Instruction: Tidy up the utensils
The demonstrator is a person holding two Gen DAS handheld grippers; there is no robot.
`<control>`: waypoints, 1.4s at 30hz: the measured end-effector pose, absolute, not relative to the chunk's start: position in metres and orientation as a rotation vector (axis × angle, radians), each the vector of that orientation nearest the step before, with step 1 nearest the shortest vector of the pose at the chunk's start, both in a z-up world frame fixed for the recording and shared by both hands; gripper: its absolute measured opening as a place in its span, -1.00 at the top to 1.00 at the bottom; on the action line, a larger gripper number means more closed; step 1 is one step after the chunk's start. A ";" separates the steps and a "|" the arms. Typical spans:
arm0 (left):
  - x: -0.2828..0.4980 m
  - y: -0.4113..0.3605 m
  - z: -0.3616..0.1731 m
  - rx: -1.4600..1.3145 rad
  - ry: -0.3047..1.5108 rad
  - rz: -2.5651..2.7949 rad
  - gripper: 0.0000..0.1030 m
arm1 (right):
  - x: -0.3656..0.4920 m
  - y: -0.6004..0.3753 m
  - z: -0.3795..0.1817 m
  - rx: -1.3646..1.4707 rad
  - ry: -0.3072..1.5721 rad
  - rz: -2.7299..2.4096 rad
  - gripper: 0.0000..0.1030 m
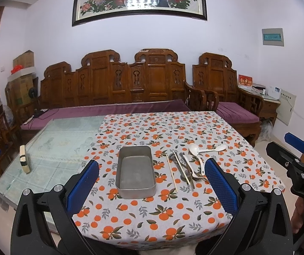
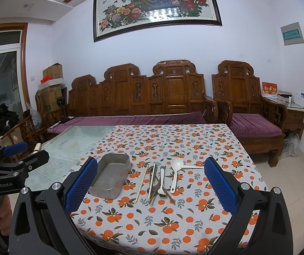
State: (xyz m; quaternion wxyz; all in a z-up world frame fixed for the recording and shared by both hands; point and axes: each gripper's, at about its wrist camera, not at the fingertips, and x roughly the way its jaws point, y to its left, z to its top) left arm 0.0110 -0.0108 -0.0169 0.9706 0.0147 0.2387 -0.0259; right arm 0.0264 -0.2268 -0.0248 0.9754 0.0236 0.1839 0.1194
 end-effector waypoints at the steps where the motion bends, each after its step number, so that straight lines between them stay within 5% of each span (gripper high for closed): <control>1: 0.014 -0.011 -0.020 0.030 0.490 -0.057 -0.87 | 0.029 -0.228 -0.028 0.045 0.377 0.244 -0.95; 6: 0.032 -0.010 -0.039 0.032 0.539 -0.094 -0.87 | 0.053 -0.234 -0.049 0.041 0.419 0.259 -0.95; 25: 0.109 -0.032 -0.110 0.106 0.692 -0.192 -0.87 | 0.168 -0.245 -0.140 0.033 0.624 0.307 -0.28; 42: 0.173 -0.044 -0.134 0.119 0.755 -0.202 -0.84 | 0.321 -0.251 -0.222 0.011 0.838 0.341 -0.17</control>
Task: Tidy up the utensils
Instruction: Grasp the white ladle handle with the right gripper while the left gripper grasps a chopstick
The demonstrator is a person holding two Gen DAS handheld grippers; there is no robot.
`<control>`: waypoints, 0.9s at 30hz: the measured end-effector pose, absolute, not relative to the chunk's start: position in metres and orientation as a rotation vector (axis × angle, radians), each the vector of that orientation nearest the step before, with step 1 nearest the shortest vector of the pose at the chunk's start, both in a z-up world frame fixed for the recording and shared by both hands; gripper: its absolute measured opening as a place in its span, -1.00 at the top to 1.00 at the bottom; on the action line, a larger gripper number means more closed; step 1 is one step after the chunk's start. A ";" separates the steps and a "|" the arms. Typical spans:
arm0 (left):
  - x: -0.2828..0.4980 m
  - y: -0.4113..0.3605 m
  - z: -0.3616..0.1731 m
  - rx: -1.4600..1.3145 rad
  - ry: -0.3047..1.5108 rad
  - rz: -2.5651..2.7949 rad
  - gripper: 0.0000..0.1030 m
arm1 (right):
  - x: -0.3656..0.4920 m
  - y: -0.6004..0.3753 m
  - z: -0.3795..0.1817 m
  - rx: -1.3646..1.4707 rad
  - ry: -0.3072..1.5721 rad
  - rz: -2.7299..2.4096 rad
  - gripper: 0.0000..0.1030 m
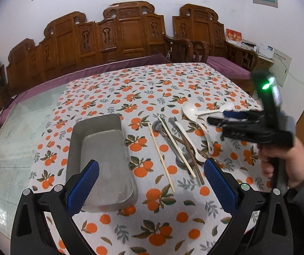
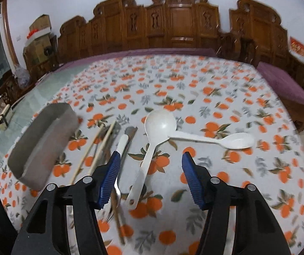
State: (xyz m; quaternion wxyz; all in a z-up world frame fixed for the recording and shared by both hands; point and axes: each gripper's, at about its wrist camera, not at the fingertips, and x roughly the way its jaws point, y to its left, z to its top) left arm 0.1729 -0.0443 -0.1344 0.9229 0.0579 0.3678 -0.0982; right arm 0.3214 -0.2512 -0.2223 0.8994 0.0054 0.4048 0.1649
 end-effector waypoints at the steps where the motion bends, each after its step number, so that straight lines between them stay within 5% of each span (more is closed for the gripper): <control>1: 0.176 -0.045 -0.135 0.118 0.758 -0.206 -0.84 | 0.329 -0.250 -0.230 0.019 0.854 0.353 -0.13; 9: 0.206 -0.051 -0.145 0.123 0.815 -0.215 -0.53 | 0.357 -0.238 -0.252 -0.044 0.901 0.367 0.07; 16: 0.243 -0.067 -0.174 0.119 0.934 -0.226 -0.03 | 0.353 -0.250 -0.256 -0.056 0.935 0.362 0.79; 27: 0.275 -0.093 -0.223 0.254 1.063 -0.188 0.52 | 0.340 -0.271 -0.233 0.008 0.882 0.395 0.81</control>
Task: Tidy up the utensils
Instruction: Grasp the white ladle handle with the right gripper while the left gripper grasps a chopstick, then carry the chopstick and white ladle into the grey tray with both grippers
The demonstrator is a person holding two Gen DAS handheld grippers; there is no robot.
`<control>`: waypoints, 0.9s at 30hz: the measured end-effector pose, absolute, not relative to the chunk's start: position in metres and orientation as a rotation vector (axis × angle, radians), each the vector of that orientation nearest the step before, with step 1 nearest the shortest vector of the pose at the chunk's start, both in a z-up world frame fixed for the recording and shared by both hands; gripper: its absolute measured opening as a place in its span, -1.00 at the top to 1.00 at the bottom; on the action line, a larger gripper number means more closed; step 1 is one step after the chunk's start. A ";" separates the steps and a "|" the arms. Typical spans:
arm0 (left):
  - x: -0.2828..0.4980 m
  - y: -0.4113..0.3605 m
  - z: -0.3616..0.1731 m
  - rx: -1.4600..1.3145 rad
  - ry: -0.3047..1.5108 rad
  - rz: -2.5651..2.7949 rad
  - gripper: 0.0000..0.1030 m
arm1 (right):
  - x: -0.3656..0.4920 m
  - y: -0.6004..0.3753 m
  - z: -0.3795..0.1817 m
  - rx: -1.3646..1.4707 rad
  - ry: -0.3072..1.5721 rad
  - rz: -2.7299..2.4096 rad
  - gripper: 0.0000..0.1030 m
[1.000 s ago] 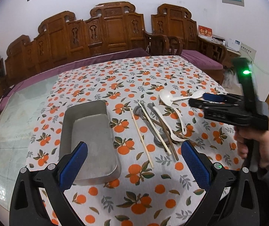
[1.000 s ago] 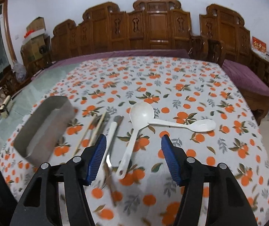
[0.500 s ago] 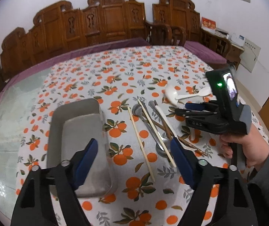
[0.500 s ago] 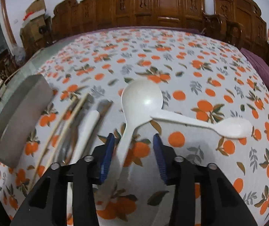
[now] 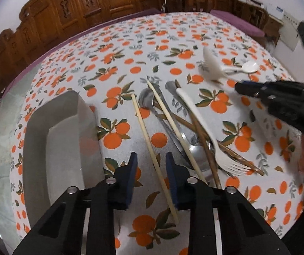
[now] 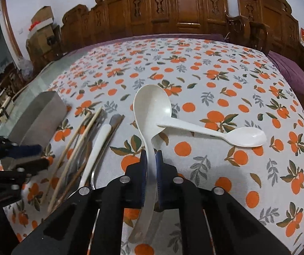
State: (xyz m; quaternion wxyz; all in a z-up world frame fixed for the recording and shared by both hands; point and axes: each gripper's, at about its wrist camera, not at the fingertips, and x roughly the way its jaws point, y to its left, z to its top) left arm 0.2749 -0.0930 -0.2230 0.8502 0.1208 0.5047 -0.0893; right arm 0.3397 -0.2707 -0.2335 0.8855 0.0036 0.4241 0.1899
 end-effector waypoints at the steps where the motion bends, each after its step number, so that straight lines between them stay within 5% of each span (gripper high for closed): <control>1: 0.277 -0.094 -0.225 0.256 1.071 -0.184 0.53 | 0.339 -0.270 -0.232 0.010 0.877 0.400 0.81; 27: 0.294 -0.087 -0.233 0.187 1.070 -0.154 0.92 | 0.329 -0.258 -0.218 -0.012 0.837 0.440 0.81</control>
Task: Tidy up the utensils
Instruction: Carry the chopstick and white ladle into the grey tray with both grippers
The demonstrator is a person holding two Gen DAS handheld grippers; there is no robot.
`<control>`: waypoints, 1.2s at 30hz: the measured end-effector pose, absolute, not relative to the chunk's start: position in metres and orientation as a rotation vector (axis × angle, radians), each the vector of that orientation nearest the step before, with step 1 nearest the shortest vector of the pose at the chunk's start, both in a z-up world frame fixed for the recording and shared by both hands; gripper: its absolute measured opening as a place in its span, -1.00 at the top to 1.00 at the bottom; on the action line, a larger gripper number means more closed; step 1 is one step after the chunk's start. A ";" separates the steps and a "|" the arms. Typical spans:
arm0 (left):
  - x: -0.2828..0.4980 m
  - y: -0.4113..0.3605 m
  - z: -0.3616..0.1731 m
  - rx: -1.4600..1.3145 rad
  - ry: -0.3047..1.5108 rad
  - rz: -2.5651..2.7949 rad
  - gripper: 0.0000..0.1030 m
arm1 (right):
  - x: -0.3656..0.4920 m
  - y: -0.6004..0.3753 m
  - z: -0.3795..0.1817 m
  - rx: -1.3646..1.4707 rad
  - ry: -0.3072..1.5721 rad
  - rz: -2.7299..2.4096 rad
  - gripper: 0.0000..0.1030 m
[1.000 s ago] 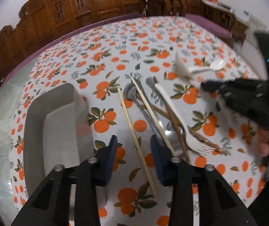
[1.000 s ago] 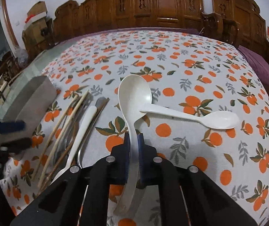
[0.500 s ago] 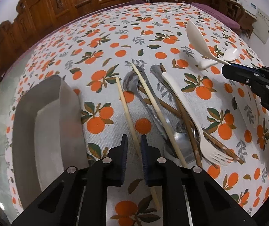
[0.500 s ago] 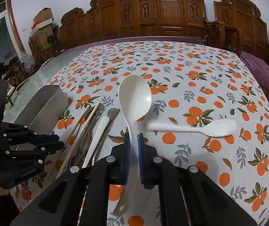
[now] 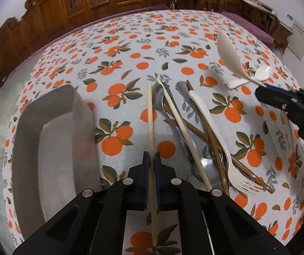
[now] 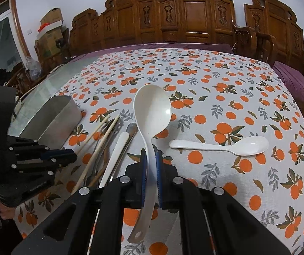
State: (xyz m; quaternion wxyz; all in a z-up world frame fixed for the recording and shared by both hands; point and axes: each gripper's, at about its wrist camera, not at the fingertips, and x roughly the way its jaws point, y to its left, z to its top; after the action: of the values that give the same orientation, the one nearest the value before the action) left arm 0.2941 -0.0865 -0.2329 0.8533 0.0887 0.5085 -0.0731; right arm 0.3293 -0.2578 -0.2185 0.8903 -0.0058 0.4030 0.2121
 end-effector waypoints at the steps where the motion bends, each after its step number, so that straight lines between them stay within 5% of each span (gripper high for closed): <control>1: 0.292 -0.085 -0.229 0.183 1.060 -0.159 0.92 | 0.328 -0.258 -0.218 -0.009 0.836 0.442 0.81; 22: 0.250 -0.040 -0.150 0.109 0.861 -0.312 0.92 | 0.280 -0.207 -0.177 -0.117 0.765 0.429 0.81; 36: 0.260 0.037 -0.164 0.009 0.880 -0.276 0.92 | 0.282 -0.140 -0.151 -0.150 0.728 0.465 0.81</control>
State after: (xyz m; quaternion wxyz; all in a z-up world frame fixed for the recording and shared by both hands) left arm 0.2597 0.0369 -0.1637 0.8955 0.0045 0.4247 -0.1331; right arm 0.2824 -0.1400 -0.1513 0.9054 -0.0728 0.3525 0.2253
